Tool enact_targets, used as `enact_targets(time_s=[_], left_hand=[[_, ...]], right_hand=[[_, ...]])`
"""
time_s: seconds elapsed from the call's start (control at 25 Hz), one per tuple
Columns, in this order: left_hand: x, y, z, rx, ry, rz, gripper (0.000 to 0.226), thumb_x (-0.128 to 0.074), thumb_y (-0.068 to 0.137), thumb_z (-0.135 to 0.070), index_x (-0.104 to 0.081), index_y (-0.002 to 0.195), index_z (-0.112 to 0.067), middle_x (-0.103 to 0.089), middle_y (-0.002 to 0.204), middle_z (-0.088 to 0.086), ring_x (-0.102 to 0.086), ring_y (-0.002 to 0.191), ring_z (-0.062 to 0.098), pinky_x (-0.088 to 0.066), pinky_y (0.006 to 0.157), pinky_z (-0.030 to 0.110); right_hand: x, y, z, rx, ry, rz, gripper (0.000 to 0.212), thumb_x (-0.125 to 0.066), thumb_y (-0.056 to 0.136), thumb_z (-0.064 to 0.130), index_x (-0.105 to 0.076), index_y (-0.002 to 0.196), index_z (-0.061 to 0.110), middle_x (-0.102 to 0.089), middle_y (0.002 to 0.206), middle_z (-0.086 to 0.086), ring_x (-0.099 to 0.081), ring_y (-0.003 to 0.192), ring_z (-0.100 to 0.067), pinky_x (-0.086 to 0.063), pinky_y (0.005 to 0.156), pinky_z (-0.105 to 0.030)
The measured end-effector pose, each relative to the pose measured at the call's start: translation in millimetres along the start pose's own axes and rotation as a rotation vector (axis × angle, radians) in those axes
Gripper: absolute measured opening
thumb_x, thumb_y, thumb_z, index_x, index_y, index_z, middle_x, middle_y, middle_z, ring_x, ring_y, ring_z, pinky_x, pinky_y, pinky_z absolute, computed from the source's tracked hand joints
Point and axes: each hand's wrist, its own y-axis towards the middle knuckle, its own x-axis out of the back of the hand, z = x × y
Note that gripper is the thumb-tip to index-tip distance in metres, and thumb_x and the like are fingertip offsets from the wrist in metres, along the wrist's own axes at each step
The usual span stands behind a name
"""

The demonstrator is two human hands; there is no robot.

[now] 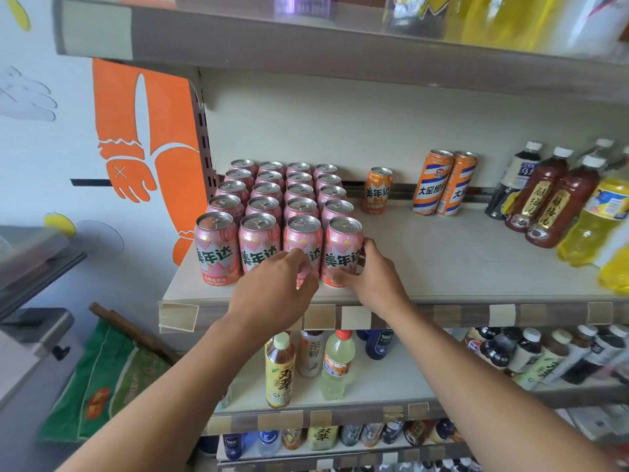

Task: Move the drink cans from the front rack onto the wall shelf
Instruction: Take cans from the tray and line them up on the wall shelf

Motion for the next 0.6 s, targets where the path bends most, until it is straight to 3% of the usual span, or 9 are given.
enact_targets(time_s=[0.28,0.48,0.6], left_hand=[[6.3,0.6,-8.1,-0.031,-0.002,-0.005,0.029,-0.046,0.094,-0.041,-0.057,0.115,-0.024,-0.062,0.11,-0.006,-0.061,0.095,0.019,-0.051,0.068,0.032],[4.4,3.4,-26.7,-0.143,-0.029,-0.023,0.027,-0.047,0.095,-0.041,-0.056,0.112,-0.022,-0.063,0.106,-0.002,-0.061,0.095,0.024,-0.051,0.071,0.036],[-11.0,7.4,-62.6,-0.269,-0.072,0.002,0.032,-0.046,0.096,-0.041,-0.055,0.12,-0.023,-0.062,0.115,-0.004,-0.061,0.099,0.023,-0.046,0.07,0.031]], right_hand=[[10.7,-6.5,8.3,-0.017,-0.07,0.036,0.073,-0.081,0.076,0.047,-0.046,0.134,0.022,-0.062,0.111,0.01,-0.059,0.103,-0.008,-0.044,0.08,-0.02],[39.6,-41.7,11.1,0.071,-0.249,-0.065,0.072,-0.071,0.082,0.051,-0.045,0.143,0.022,-0.056,0.139,0.002,-0.053,0.126,-0.015,-0.045,0.102,-0.033],[77.0,-75.1,10.8,0.104,-0.451,-0.166,0.06,-0.062,0.091,0.045,-0.044,0.144,0.021,-0.053,0.141,0.001,-0.05,0.128,-0.016,-0.042,0.103,-0.032]])
